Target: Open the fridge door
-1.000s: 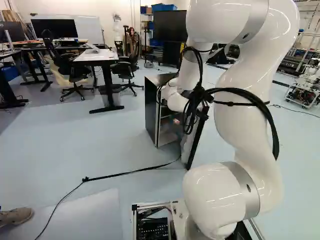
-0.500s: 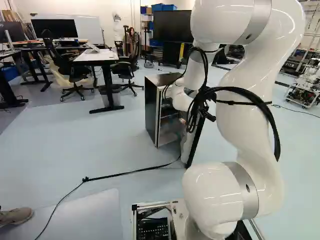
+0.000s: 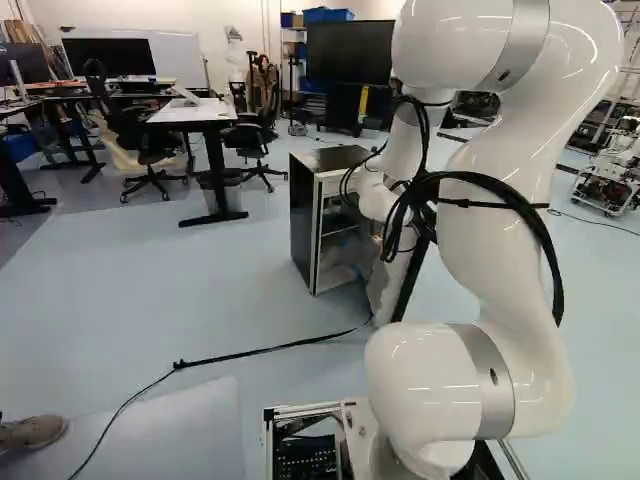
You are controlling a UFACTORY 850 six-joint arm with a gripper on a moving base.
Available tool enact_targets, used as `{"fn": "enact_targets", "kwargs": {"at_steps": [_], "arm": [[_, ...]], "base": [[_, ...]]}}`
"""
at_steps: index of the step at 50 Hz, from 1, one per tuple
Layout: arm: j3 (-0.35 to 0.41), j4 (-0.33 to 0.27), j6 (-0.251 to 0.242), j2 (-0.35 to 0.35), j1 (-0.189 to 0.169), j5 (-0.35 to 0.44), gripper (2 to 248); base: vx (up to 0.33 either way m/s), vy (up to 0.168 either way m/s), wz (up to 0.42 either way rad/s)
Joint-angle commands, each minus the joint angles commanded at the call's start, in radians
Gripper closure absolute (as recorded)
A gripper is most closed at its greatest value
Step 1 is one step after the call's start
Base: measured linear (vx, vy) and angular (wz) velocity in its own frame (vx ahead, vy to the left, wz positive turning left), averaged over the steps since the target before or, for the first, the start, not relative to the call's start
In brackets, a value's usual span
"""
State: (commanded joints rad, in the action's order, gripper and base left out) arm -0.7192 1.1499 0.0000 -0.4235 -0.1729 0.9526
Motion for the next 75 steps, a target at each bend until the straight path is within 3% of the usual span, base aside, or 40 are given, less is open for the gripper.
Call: {"fn": "enact_targets", "kwargs": {"at_steps": [75], "arm": [[-0.262, 0.0, 0.0, -0.18, -0.245, 0.0, 3]], "base": [[0.0, 0.0, 0.0]]}}
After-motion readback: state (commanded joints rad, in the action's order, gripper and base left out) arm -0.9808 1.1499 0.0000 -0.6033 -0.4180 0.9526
